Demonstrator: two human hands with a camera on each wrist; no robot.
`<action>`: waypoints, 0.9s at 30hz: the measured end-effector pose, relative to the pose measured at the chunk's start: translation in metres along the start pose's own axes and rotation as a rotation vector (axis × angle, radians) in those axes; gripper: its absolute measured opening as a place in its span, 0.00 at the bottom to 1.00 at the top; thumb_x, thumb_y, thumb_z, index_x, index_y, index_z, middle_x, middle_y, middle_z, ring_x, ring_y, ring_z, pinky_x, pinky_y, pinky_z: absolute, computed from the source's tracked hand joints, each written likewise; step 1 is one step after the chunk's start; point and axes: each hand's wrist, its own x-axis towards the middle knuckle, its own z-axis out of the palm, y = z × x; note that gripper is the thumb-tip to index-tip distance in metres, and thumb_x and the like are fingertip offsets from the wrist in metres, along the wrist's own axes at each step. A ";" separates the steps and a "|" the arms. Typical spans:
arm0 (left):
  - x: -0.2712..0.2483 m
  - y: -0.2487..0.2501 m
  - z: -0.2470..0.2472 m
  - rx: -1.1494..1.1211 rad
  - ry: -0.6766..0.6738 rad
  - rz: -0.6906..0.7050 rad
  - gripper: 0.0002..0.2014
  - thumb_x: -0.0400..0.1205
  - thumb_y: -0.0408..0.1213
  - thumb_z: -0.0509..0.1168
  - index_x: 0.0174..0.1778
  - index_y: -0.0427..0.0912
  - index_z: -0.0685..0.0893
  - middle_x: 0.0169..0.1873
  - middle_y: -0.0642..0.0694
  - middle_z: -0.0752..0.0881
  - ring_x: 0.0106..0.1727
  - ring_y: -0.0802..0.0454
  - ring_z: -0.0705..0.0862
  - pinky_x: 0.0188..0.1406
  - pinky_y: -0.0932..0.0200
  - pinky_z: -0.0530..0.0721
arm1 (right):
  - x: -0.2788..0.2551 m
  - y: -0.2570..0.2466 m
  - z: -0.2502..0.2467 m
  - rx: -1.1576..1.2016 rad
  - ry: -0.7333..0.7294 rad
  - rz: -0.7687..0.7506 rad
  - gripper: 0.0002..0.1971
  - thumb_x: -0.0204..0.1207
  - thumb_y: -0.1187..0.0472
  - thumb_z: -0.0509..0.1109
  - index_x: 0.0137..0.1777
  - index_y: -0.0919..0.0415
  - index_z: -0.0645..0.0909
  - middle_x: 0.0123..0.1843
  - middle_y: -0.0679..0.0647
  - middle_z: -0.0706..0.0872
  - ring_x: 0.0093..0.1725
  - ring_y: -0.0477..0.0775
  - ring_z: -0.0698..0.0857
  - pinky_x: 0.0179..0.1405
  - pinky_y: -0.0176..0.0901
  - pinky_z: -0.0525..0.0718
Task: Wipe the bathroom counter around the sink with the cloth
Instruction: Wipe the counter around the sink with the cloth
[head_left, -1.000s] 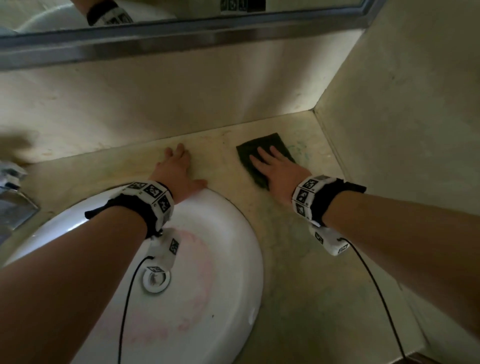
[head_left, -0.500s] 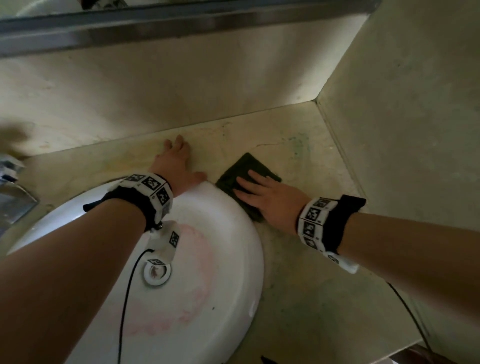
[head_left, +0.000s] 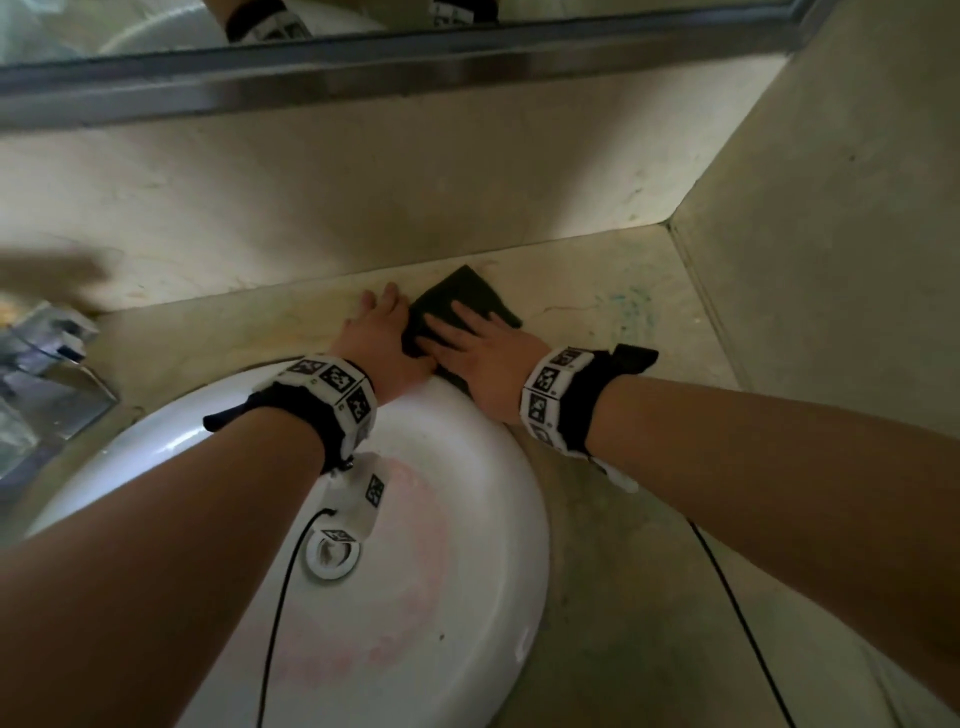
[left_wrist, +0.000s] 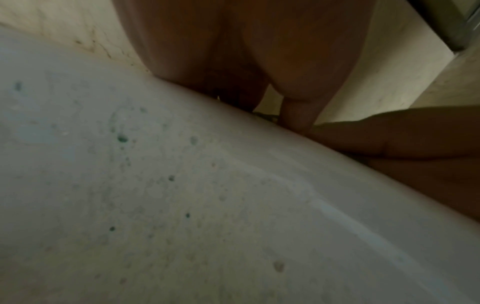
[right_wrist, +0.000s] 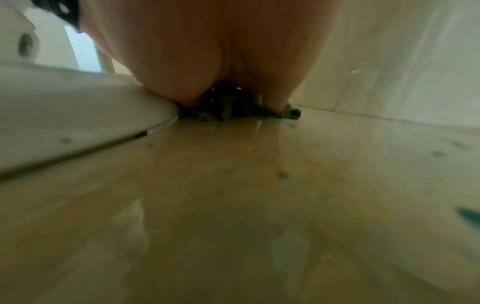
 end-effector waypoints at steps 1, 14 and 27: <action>0.001 0.000 0.001 -0.009 0.002 -0.002 0.43 0.78 0.51 0.63 0.84 0.42 0.47 0.84 0.45 0.44 0.84 0.42 0.42 0.82 0.41 0.53 | 0.005 0.001 -0.002 -0.003 0.007 0.000 0.34 0.82 0.49 0.54 0.84 0.48 0.42 0.86 0.49 0.41 0.84 0.60 0.40 0.81 0.63 0.47; -0.005 0.000 0.001 -0.021 0.026 -0.011 0.47 0.78 0.54 0.66 0.84 0.41 0.44 0.84 0.47 0.42 0.84 0.47 0.42 0.83 0.45 0.51 | 0.016 0.064 -0.003 0.165 0.066 0.372 0.39 0.80 0.48 0.59 0.84 0.46 0.39 0.86 0.50 0.41 0.83 0.64 0.43 0.81 0.66 0.49; 0.014 0.040 0.013 0.125 0.048 -0.059 0.49 0.76 0.58 0.65 0.83 0.41 0.44 0.84 0.44 0.43 0.84 0.38 0.42 0.80 0.37 0.56 | 0.002 0.035 0.001 0.086 0.084 0.208 0.37 0.81 0.46 0.58 0.84 0.46 0.41 0.86 0.49 0.41 0.84 0.61 0.42 0.80 0.65 0.47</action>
